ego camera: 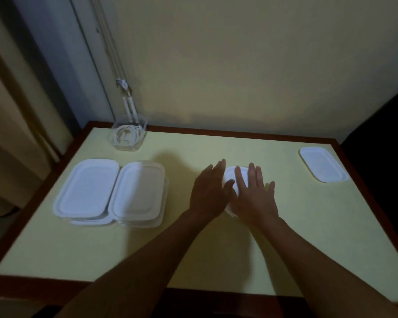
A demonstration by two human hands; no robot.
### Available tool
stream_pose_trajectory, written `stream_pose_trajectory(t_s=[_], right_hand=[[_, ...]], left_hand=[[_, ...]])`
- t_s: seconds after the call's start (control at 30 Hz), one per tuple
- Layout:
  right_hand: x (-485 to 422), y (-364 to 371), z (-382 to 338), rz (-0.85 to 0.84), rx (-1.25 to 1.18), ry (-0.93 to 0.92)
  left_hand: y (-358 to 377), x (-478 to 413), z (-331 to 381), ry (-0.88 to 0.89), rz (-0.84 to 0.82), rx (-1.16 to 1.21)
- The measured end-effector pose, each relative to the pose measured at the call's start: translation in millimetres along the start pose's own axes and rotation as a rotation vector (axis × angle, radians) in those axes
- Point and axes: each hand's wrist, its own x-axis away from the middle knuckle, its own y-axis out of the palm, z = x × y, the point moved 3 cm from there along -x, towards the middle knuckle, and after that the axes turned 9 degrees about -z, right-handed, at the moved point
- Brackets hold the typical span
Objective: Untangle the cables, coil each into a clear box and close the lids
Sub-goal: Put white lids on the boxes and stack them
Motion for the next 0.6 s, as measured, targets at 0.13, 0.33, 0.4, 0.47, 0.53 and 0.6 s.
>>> stream_pose_trajectory(t_s=[0.13, 0.33, 0.4, 0.47, 0.53, 0.6], right_hand=[[7, 7, -15, 0.021, 0.031, -0.006], [18, 11, -50, 0.014, 0.026, -0.033], [20, 13, -67, 0.017, 0.022, -0.050], [21, 15, -83, 0.024, 0.013, -0.073], [21, 16, -100, 0.031, 0.001, -0.095], [22, 17, -115, 0.041, -0.005, -0.115]], left_hand=[[-63, 14, -24, 0.172, 0.186, -0.250], [-151, 44, -127, -0.126, 0.137, -0.542], [-164, 54, -159, -0.274, 0.054, -0.541], [-165, 61, -179, -0.331, -0.038, -0.560], [-158, 67, -190, -0.307, -0.078, -0.580], [-150, 72, -193, -0.264, -0.054, -0.568]])
